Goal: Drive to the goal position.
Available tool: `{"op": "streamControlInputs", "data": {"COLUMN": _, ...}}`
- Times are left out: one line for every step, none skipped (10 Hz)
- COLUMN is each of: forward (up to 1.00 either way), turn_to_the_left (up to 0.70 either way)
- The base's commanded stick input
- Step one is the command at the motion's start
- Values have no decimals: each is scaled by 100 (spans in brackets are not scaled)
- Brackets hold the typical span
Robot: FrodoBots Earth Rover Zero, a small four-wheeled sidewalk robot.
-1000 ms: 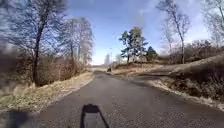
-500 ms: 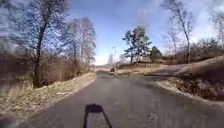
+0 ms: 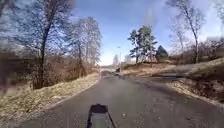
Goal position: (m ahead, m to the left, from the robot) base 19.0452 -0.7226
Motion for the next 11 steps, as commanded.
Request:
{"op": "streamControlInputs", "data": {"forward": 75, "turn_to_the_left": 12}}
{"op": "streamControlInputs", "data": {"forward": 70, "turn_to_the_left": 12}}
{"op": "streamControlInputs", "data": {"forward": 70, "turn_to_the_left": 12}}
{"op": "streamControlInputs", "data": {"forward": 70, "turn_to_the_left": 12}}
{"op": "streamControlInputs", "data": {"forward": 70, "turn_to_the_left": 11}}
{"op": "streamControlInputs", "data": {"forward": 70, "turn_to_the_left": 9}}
{"op": "streamControlInputs", "data": {"forward": 70, "turn_to_the_left": 8}}
{"op": "streamControlInputs", "data": {"forward": 70, "turn_to_the_left": 7}}
{"op": "streamControlInputs", "data": {"forward": 70, "turn_to_the_left": 4}}
{"op": "streamControlInputs", "data": {"forward": 70, "turn_to_the_left": 3}}
{"op": "streamControlInputs", "data": {"forward": 70, "turn_to_the_left": 2}}
